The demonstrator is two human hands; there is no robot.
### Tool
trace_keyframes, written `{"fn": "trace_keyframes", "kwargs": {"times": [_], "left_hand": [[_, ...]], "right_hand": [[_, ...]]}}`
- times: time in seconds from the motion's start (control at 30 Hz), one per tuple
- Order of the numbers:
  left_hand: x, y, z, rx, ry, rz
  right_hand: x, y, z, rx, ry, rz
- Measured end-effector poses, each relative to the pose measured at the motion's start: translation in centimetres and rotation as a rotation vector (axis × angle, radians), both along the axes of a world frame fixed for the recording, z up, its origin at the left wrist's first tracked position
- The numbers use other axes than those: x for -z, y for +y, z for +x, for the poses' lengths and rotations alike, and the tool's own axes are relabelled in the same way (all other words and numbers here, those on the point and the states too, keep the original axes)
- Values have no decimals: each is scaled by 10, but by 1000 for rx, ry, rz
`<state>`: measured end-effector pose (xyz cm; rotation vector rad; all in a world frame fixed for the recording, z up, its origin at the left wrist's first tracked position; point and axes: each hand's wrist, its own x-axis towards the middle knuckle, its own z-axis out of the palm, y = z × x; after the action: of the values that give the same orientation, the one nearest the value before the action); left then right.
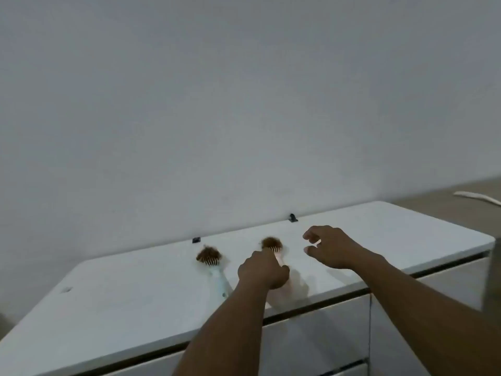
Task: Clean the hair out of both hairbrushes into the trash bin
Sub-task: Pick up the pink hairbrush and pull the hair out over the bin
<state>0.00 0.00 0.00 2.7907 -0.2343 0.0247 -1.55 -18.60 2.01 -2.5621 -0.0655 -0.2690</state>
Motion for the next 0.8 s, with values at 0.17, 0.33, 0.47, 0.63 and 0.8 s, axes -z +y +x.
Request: {"fn": "trace_keyframes", "kwargs": {"times": [0.17, 0.33, 0.47, 0.63, 0.8], "left_hand": [[14, -12, 11, -67, -11, 3], [19, -19, 32, -80, -4, 10], [25, -17, 46, -67, 2, -58], [32, -9, 59, -40, 31, -175], [25, -12, 60, 45, 16, -277]], "right_hand": [[15, -2, 11, 11, 55, 1], [30, 3, 34, 28, 74, 16], [36, 8, 52, 29, 85, 29], [39, 11, 69, 52, 89, 23], [29, 2, 61, 107, 91, 14]]}}
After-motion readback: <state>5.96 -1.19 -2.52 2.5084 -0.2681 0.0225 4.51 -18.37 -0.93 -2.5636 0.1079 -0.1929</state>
